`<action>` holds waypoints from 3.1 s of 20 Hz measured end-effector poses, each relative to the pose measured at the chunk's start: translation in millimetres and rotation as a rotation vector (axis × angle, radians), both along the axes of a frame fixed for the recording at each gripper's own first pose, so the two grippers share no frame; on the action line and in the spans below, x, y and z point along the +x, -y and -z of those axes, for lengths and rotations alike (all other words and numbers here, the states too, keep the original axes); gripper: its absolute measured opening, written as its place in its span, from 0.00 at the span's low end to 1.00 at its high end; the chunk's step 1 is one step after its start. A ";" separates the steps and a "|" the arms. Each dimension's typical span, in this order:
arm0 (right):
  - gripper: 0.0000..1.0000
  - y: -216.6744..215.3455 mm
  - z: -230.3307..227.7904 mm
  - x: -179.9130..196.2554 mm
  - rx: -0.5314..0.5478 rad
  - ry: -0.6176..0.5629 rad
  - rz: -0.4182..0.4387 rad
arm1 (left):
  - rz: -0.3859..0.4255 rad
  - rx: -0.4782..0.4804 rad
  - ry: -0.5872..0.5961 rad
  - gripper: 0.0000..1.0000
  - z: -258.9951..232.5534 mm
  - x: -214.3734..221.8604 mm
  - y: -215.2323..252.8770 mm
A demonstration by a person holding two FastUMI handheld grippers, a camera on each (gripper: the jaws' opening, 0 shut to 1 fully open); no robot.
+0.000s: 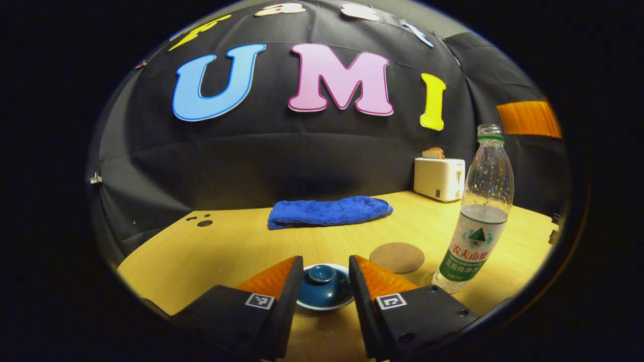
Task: Open the teacup lid with one hand, grasp the water bottle and pour water into the teacup with the other hand; after pouring, place the water bottle on the coaster and then close the teacup lid.
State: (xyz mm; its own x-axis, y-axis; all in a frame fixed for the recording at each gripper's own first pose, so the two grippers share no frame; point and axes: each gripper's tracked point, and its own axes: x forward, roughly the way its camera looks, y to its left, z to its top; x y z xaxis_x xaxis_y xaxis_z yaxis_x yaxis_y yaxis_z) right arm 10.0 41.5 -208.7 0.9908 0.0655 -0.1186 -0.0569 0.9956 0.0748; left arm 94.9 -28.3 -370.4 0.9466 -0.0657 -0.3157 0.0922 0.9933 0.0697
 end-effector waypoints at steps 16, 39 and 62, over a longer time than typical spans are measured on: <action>0.95 -22.6 69.8 -4.3 0.015 -0.101 -0.049 | -0.110 -0.082 0.081 0.27 -54.9 -13.6 -32.5; 0.76 -36.8 167.4 12.7 0.017 -0.365 -0.014 | -0.155 -0.062 0.060 0.27 -60.6 -27.9 -70.9; 0.75 0.6 117.9 98.2 -1.291 -0.229 -0.160 | -0.270 -0.055 0.024 0.27 -49.0 -55.4 -133.7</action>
State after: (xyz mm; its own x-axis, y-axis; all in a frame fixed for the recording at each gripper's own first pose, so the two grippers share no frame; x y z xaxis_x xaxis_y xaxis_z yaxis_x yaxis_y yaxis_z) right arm 108.2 40.9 -326.5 0.9320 -0.1071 -0.3463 -0.2927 0.3415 -0.8932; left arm 39.5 105.5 -321.4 0.9394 0.1734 -0.2957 -0.1772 0.9841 0.0143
